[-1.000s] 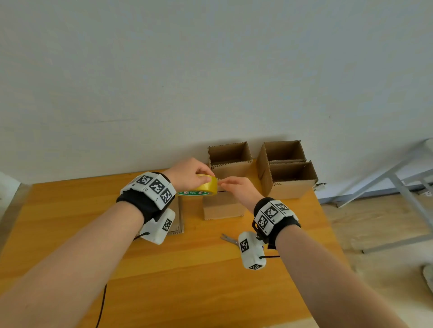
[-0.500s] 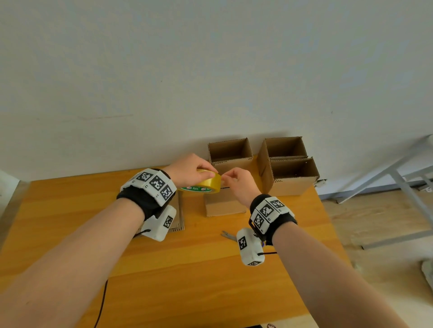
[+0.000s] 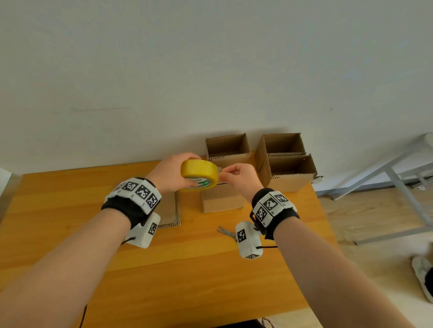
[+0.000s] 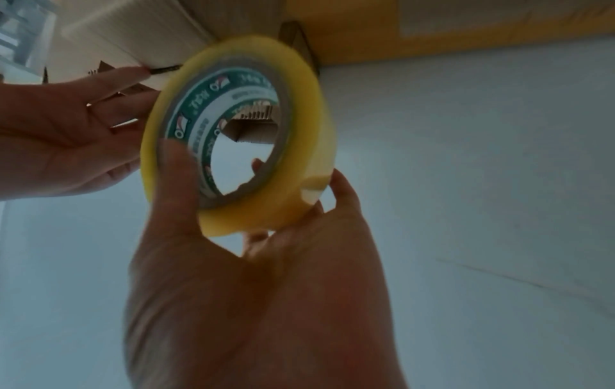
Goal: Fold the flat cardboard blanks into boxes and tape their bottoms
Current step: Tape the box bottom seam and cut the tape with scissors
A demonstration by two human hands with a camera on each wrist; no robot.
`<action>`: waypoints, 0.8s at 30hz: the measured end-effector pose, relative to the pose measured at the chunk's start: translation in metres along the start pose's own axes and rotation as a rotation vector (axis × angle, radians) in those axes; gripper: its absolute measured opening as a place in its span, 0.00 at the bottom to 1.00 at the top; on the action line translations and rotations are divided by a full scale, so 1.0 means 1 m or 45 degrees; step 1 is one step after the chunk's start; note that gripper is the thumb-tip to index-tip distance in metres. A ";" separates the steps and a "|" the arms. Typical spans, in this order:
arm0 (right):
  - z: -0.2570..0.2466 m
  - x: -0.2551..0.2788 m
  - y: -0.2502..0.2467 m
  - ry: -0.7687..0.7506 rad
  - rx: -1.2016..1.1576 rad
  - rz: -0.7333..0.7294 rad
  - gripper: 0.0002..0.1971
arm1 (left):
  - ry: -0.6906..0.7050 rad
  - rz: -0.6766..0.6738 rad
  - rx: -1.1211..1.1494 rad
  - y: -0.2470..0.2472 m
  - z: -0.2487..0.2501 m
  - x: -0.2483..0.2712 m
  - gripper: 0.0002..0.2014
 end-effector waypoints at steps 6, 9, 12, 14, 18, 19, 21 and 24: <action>0.002 -0.002 -0.003 0.018 -0.019 -0.032 0.02 | -0.218 0.278 0.187 0.010 -0.023 0.010 0.32; 0.004 -0.003 -0.005 0.035 -0.043 -0.041 0.06 | -0.330 0.363 0.343 0.018 -0.030 0.013 0.33; 0.009 -0.004 -0.007 0.066 -0.056 -0.052 0.07 | -0.502 0.419 0.549 0.033 -0.041 0.015 0.29; 0.012 -0.004 -0.007 0.077 -0.066 -0.063 0.08 | -0.696 0.402 0.872 0.051 -0.049 0.017 0.20; 0.016 -0.006 -0.011 0.096 -0.134 -0.078 0.07 | -0.898 0.378 1.491 0.082 -0.038 0.015 0.15; 0.017 -0.006 -0.013 0.107 -0.163 -0.086 0.07 | -0.888 0.419 1.530 0.082 -0.033 0.014 0.13; 0.021 -0.006 -0.016 0.134 -0.217 -0.097 0.07 | -0.864 0.513 1.521 0.080 -0.028 0.010 0.10; 0.025 -0.007 -0.019 0.181 -0.275 -0.138 0.05 | -0.826 0.629 1.420 0.070 -0.025 0.008 0.09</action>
Point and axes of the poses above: each hand's wrist, its own x-axis away from the middle knuckle, its own y-axis out of the palm, z = x × y, the point moved 6 cm from there along -x, towards the middle knuckle, and after that the axes turned 3 degrees about -z, right-handed, at the moved point
